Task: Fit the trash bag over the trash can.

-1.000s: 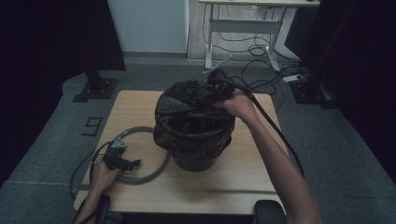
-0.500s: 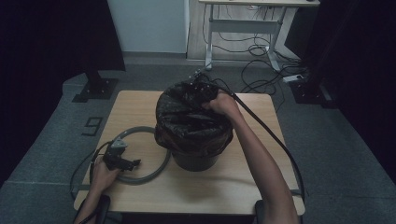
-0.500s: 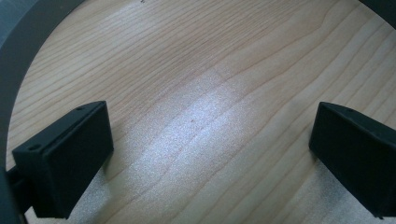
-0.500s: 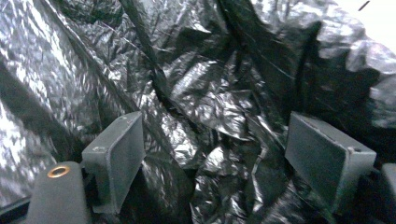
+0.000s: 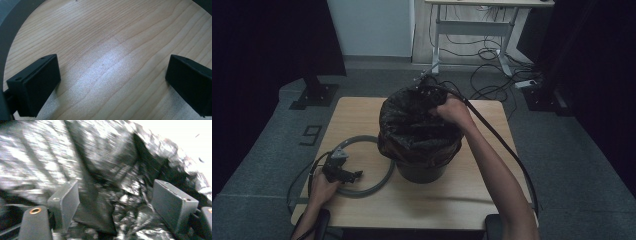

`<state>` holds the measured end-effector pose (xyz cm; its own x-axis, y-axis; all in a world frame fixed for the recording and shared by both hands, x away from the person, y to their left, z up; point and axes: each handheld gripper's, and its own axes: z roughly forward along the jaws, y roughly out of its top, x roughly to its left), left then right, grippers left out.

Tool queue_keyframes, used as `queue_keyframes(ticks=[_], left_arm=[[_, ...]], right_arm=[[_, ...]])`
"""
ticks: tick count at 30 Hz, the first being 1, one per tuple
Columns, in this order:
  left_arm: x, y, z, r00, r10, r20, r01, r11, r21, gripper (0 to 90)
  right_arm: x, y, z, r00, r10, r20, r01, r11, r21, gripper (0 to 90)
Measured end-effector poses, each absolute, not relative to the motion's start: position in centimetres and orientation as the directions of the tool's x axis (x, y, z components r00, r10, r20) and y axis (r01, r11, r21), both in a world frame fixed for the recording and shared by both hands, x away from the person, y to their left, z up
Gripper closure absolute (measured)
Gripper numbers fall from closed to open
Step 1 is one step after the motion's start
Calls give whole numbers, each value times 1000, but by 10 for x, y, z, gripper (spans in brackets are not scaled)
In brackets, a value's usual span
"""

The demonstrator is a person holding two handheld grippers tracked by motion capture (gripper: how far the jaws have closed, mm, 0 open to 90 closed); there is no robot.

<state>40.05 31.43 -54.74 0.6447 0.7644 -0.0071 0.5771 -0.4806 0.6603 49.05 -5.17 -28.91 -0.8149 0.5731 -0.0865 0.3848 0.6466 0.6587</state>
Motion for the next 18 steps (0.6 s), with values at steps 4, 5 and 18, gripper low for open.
queue_keyframes(ticks=[4, 5, 18], left_arm=[[400, 314, -547, 644, 765, -9, 578, -479, 660, 0], [400, 314, -547, 644, 765, -9, 578, -479, 660, 0], [400, 314, -547, 644, 765, -9, 578, -479, 660, 0]], right_arm=[[475, -28, -296, -862, 505, -49, 344, 651, 676, 129], [473, -19, -303, -872, 489, -38, 341, 661, 668, 129], [477, 16, -345, -864, 496, -87, 378, 753, 539, 137]])
